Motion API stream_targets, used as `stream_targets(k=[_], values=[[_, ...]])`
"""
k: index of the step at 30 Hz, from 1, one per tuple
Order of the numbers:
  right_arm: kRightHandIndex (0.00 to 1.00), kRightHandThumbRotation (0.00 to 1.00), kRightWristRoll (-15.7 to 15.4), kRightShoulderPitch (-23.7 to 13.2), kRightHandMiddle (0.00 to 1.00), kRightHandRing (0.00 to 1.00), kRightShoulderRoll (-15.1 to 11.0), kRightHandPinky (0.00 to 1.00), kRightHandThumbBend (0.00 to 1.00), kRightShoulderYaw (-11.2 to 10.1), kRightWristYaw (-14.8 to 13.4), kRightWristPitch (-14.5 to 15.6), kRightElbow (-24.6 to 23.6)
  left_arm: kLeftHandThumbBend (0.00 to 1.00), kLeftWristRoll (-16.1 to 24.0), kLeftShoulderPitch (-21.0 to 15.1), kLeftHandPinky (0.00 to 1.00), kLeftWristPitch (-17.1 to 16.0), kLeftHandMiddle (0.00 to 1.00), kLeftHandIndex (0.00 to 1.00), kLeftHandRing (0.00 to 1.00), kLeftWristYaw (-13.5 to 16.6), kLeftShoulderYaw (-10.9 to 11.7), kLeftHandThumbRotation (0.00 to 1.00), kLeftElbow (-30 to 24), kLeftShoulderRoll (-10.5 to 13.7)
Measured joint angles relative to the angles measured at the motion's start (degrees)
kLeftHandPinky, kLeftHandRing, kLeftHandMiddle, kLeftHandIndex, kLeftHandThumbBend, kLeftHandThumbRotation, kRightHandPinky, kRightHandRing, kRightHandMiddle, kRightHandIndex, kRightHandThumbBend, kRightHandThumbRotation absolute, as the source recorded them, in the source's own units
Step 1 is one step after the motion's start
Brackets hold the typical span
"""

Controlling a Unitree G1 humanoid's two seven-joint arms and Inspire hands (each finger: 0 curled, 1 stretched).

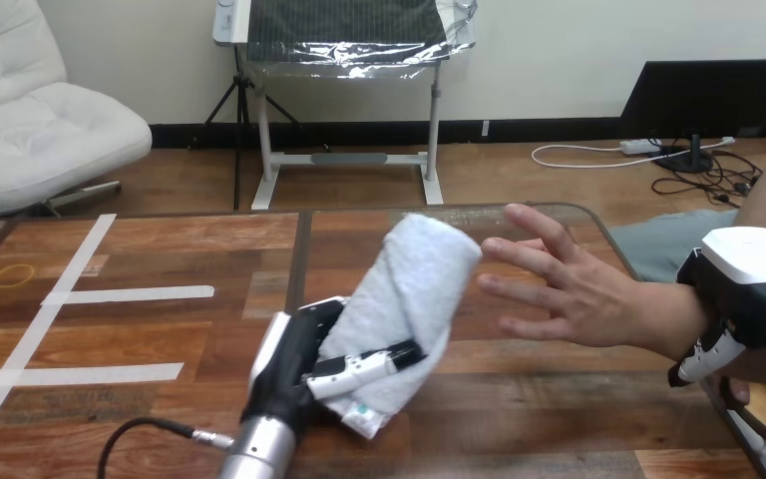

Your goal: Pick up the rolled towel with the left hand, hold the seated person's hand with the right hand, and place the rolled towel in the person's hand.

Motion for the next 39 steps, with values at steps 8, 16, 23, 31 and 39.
stream_targets(k=[8,16,23,31,39], values=[[0.38,0.00,0.2,0.0,0.33,0.23,0.0,0.14,0.72,0.0,0.0,0.0,0.0,0.83,0.5,-1.4,0.39,0.3,0.41,0.47,0.40,-0.1,-1.0,0.32,0.0,-1.9],[0.39,0.00,0.2,0.0,0.33,0.24,0.0,0.15,0.73,0.0,0.0,0.0,0.0,0.83,0.6,-3.2,0.38,0.8,0.42,0.48,0.39,-0.2,-2.4,0.32,0.2,-4.3],[0.39,0.00,0.2,0.0,0.33,0.24,0.0,0.15,0.73,0.0,0.0,0.1,0.0,0.84,0.7,-5.0,0.35,1.0,0.42,0.48,0.38,-0.2,-3.4,0.33,0.7,-6.0],[0.37,0.00,0.3,0.0,0.32,0.22,0.0,0.14,0.73,-0.1,-0.2,0.3,0.0,0.85,1.0,-6.8,0.35,1.3,0.43,0.48,0.38,-0.2,-4.9,0.34,1.3,-7.8],[0.35,0.00,0.6,0.0,0.31,0.21,0.0,0.13,0.72,-0.6,-0.8,0.2,-0.1,0.86,1.0,-8.9,0.36,1.4,0.42,0.47,0.39,0.0,-5.8,0.36,2.4,-9.7]])
